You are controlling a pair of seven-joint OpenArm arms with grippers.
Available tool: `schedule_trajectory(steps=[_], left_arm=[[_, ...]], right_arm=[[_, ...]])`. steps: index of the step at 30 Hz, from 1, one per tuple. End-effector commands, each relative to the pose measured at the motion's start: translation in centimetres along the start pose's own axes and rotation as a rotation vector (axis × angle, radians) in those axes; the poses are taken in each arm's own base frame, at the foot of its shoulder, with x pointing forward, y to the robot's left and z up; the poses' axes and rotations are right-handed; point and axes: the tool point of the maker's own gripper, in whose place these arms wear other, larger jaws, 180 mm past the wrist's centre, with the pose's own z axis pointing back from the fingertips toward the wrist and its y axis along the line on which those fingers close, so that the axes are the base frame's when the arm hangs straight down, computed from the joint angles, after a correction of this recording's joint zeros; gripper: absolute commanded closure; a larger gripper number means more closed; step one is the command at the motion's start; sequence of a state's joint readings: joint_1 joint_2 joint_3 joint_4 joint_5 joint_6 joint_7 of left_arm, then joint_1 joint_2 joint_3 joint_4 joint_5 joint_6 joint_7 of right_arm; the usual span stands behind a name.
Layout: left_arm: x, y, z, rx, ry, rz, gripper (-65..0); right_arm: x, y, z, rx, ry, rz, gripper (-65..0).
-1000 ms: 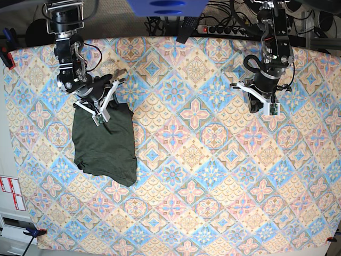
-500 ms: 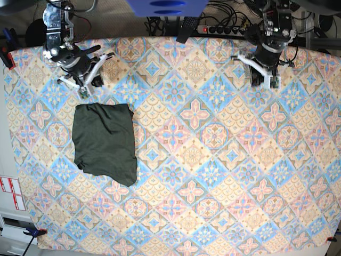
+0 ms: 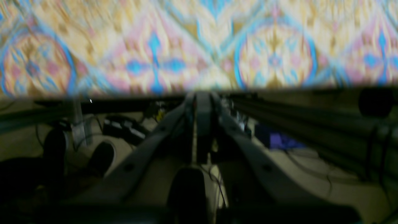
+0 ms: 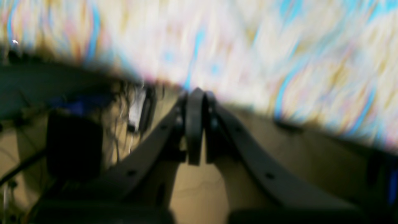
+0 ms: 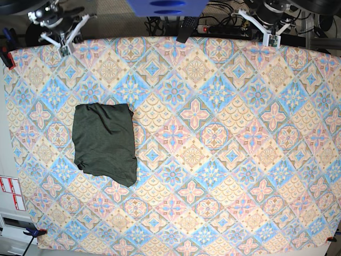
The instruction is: Fold the T-shirt properly
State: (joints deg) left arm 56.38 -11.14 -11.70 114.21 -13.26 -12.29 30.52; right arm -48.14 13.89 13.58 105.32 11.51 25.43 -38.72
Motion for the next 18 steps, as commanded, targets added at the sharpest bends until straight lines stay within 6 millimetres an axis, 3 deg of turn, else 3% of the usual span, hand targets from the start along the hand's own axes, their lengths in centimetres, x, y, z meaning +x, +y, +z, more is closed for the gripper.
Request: schedule_trajectory(steps=[1, 7, 11, 16, 18], left_arm=[[-0.6, -0.1, 0.9, -0.002, 0.008, -0.005, 0.0], [-4.1, -0.4, 2.7, -0.004, 0.054, 0.010, 0.0], [-8.0, 0.7, 2.2, 0.020, 0.148, 0.037, 0.0], [-11.5, 1.7, 0.8, 0.042, 0.219, 0.070, 0.0], [-12.8, 2.2, -0.2, 0.055, 0.231, 0.091, 0.0]], right_arm=[[-0.5, -0.1, 0.6, -0.002, 0.001, 0.005, 0.0], [-5.4, 1.0, 1.3, 0.028, 0.122, -0.020, 0.0], [-9.2, 1.1, 0.8, 0.038, 0.216, -0.073, 0.0], [-11.9, 1.2, 0.5, 0.043, 0.278, -0.112, 0.0], [-14.0, 1.4, 0.5, 0.047, 0.331, -0.140, 0.0]])
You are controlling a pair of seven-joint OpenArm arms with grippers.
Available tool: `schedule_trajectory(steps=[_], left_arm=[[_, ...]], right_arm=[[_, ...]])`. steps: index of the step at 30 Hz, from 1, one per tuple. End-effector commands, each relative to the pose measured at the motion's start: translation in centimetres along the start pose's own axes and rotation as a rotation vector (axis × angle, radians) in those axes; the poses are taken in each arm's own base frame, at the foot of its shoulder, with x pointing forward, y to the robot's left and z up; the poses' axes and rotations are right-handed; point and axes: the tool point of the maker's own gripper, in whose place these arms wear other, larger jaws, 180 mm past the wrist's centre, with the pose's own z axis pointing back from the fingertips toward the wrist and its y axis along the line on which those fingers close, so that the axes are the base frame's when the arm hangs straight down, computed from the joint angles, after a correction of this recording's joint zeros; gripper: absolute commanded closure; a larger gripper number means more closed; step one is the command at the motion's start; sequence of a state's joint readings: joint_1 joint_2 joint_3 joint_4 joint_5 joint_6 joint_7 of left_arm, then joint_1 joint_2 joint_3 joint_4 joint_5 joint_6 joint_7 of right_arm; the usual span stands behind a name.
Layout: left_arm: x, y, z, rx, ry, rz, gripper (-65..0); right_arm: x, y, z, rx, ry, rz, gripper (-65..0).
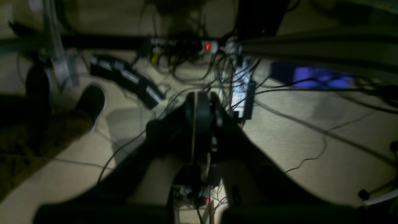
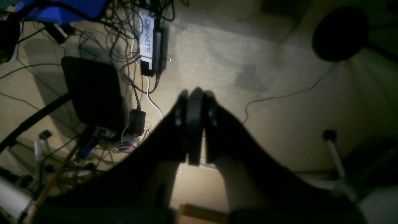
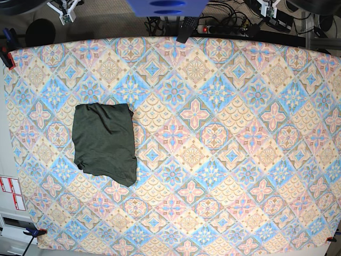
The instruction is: Fold the T-shirt properly
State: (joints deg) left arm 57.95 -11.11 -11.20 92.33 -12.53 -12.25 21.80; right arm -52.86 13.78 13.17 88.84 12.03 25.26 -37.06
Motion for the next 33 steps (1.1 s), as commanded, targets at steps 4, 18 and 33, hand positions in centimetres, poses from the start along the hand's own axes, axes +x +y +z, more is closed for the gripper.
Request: schedule_trajectory(steps=[4, 18, 33], left_arm=[[-1.3, 1.5, -2.1, 0.035, -0.011, 0.015, 0.0], [-6.4, -1.7, -10.7, -0.043, 0.089, -0.027, 0.0], [-4.2, -5.4, -15.9, -0.144, 0.118, -0.167, 0.0]], right_arm=[[-1.5, 0.1, -2.0, 0.024, 0.053, -0.027, 0.0], [-6.1, 1.9, -9.7, 0.099, 0.094, -0.219, 0.0], [-4.1, 3.7, -13.8, 0.124, 0.055, -0.292, 0.0]])
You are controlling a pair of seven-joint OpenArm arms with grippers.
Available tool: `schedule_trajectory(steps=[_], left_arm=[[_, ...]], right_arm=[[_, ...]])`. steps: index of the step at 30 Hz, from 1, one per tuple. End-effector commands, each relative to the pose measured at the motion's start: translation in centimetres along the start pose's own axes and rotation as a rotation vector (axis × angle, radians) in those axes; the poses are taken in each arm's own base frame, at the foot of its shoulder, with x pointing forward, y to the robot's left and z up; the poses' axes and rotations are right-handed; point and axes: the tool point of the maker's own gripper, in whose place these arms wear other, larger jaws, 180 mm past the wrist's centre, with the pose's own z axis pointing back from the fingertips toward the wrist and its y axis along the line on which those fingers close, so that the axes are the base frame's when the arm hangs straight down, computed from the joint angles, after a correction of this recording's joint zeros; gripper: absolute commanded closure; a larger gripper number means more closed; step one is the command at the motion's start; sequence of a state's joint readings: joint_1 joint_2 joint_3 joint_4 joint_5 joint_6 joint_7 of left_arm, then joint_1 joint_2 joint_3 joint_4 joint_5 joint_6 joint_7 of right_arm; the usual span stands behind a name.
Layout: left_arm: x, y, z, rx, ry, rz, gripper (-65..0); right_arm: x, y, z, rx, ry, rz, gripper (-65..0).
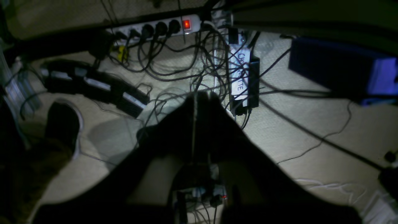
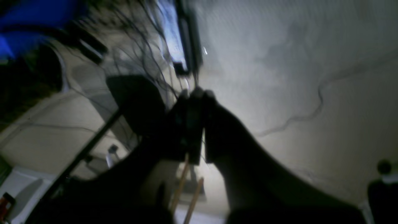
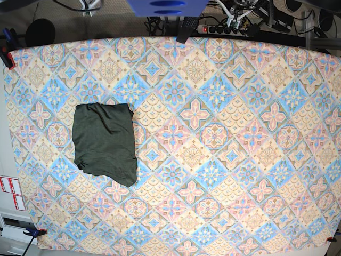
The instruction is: Fold the T-shirt properly
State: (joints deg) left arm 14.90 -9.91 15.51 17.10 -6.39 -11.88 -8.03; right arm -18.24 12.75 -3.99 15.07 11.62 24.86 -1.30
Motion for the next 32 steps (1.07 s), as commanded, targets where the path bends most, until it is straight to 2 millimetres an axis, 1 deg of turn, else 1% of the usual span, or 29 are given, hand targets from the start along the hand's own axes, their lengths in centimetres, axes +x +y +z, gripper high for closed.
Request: schedule_trajectory(steps=[1, 2, 5, 7, 8, 11, 12, 13, 14, 16, 17, 19, 22, 25, 32], left_arm=[[0.1, -0.1, -0.1, -0.005, -0.003, -0.006, 0.0], [0.4, -0.3, -0.2, -0.010, -0.003, -0.013, 0.0], [1.7, -0.5, -0.6, -0.021, -0.019, -0.044, 0.0], [2.7, -1.6, -1.1, -0.041, -0.032, -0.057, 0.0], [3.1, -2.0, -1.2, -0.049, -0.034, -0.065, 0.0], [3.9, -2.7, -1.5, -0.067, -0.041, -0.096, 0.0], [4.1, -3.6, -1.6, -0.083, -0.043, -0.108, 0.0], [4.1, -4.2, -1.7, -0.094, -0.043, -0.115, 0.0], [4.1, -4.6, -1.7, -0.102, -0.041, -0.118, 0.0], [4.3, -4.8, -1.8, -0.105, -0.045, -0.117, 0.0], [4.4, -5.3, -1.8, -0.111, -0.048, -0.115, 0.0], [5.3, -5.3, -2.0, -0.110, -0.062, -0.111, 0.0], [5.4, -5.1, -2.0, -0.106, -0.064, -0.106, 0.0], [5.3, -5.1, -2.0, -0.105, -0.062, -0.106, 0.0], [5.3, -5.1, -2.0, -0.105, -0.063, -0.104, 0.0]], right_arm=[[-0.8, 0.5, -0.1, 0.010, 0.015, -0.012, 0.0], [-0.9, 1.6, -0.5, 0.026, 0.018, -0.021, 0.0], [-1.0, 6.0, -1.9, 0.093, 0.021, -0.046, 0.0], [-0.6, 7.4, -2.3, 0.115, 0.014, -0.051, 0.0], [-0.1, 7.7, -2.5, 0.119, 0.007, -0.050, 0.0], [-0.1, 7.9, -2.8, 0.089, 0.003, -0.056, 0.0], [0.3, 7.8, -3.0, 0.066, -0.002, -0.055, 0.0], [0.2, 7.9, -3.1, 0.049, 0.000, -0.055, 0.0], [0.2, 8.1, -3.3, 0.041, -0.001, -0.057, 0.0], [0.1, 9.2, -3.5, 0.054, 0.000, -0.063, 0.0], [0.1, 9.5, -3.6, 0.060, 0.000, -0.065, 0.0], [0.1, 9.7, -3.6, 0.061, -0.001, -0.067, 0.0], [0.2, 9.7, -3.6, 0.060, -0.003, -0.067, 0.0], [0.8, 9.8, -3.7, 0.062, -0.009, -0.067, 0.0], [0.9, 9.8, -3.7, 0.062, -0.008, -0.066, 0.0]])
